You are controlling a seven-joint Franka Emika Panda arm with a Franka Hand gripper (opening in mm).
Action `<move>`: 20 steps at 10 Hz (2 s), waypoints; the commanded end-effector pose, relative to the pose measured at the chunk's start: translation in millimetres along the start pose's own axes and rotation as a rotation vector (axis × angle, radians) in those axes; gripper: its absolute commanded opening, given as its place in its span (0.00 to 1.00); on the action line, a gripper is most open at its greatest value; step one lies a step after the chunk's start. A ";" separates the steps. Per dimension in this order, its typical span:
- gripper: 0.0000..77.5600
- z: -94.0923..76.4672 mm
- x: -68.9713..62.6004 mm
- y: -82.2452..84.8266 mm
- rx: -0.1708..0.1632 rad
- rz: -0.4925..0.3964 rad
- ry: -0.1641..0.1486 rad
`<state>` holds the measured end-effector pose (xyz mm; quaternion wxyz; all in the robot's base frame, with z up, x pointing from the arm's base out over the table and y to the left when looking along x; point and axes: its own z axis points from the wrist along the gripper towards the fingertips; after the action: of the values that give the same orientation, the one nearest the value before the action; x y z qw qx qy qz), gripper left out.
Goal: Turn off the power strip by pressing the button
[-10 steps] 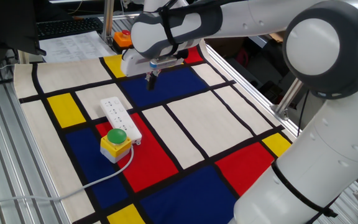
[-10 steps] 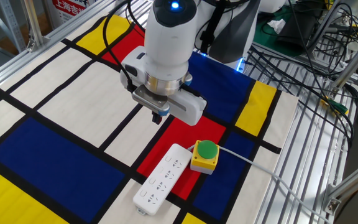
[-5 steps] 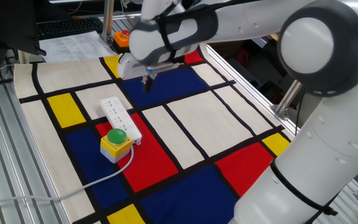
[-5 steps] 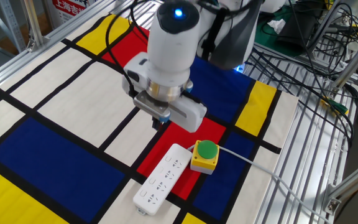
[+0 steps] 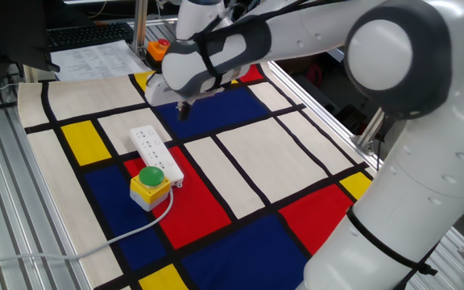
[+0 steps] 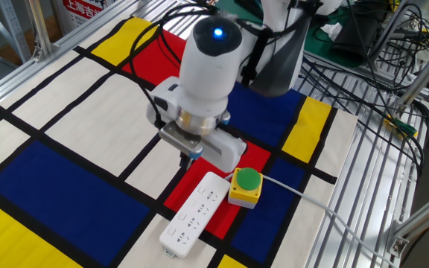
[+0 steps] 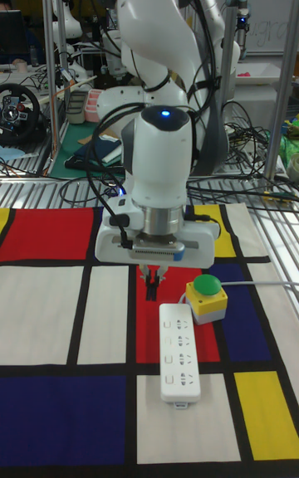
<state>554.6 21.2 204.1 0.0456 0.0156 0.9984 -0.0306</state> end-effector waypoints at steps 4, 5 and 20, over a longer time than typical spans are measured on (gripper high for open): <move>0.00 18.1 -13.8 5.1 -0.002 0.014 -0.009; 0.00 22.6 -13.6 6.4 -0.005 0.014 -0.008; 1.00 77.2 -0.2 15.3 -0.022 0.042 -0.065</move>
<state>561.0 32.0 126.5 0.0768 0.0354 0.9961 -0.0233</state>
